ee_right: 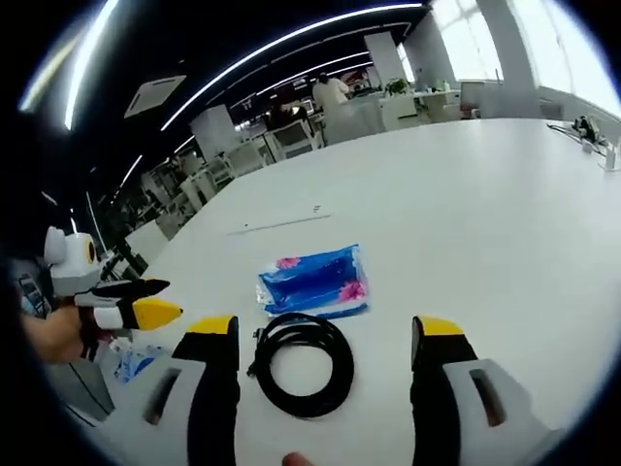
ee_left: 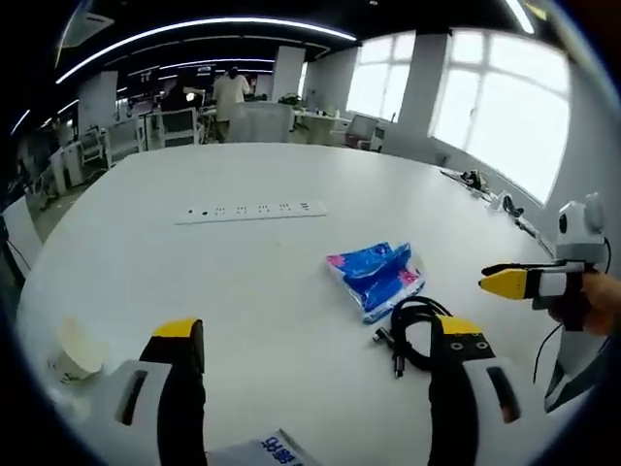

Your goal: Arrange the tabletop items into an orderly group along one side of the table until the central work area is clear of visible clutter.

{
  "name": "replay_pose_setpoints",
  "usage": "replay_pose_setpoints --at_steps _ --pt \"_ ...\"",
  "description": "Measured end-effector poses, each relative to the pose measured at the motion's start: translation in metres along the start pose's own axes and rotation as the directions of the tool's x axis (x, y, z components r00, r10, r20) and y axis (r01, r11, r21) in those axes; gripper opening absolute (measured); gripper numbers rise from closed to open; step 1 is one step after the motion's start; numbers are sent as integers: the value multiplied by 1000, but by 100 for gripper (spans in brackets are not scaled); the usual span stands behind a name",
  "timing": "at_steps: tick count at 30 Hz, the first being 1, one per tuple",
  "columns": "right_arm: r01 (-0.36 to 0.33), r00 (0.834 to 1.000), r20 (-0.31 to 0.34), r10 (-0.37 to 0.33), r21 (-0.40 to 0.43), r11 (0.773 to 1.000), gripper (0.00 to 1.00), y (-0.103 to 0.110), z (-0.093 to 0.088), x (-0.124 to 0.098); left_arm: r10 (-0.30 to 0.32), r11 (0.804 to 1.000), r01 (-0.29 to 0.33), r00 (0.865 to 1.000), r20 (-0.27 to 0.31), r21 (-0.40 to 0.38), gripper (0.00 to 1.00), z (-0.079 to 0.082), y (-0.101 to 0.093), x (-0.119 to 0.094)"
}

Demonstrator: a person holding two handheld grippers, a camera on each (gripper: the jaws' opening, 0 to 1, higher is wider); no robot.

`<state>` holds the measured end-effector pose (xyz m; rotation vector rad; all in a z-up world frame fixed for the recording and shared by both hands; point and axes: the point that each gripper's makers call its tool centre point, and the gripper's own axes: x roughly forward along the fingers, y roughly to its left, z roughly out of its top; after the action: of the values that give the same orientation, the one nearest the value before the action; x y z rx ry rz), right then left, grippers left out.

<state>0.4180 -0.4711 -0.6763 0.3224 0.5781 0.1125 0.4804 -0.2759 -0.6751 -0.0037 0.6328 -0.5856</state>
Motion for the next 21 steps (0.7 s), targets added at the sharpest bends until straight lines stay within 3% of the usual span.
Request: replay_pose_setpoints --at_steps 6,21 --pt "-2 1000 -1 2 2 1000 69 7 -5 -2 -5 1000 6 1000 20 -5 100 -1 2 -7" --pt "0 1000 -18 1 8 1000 68 4 -7 0 -15 1000 15 1000 -9 -13 98 -12 1 -3"
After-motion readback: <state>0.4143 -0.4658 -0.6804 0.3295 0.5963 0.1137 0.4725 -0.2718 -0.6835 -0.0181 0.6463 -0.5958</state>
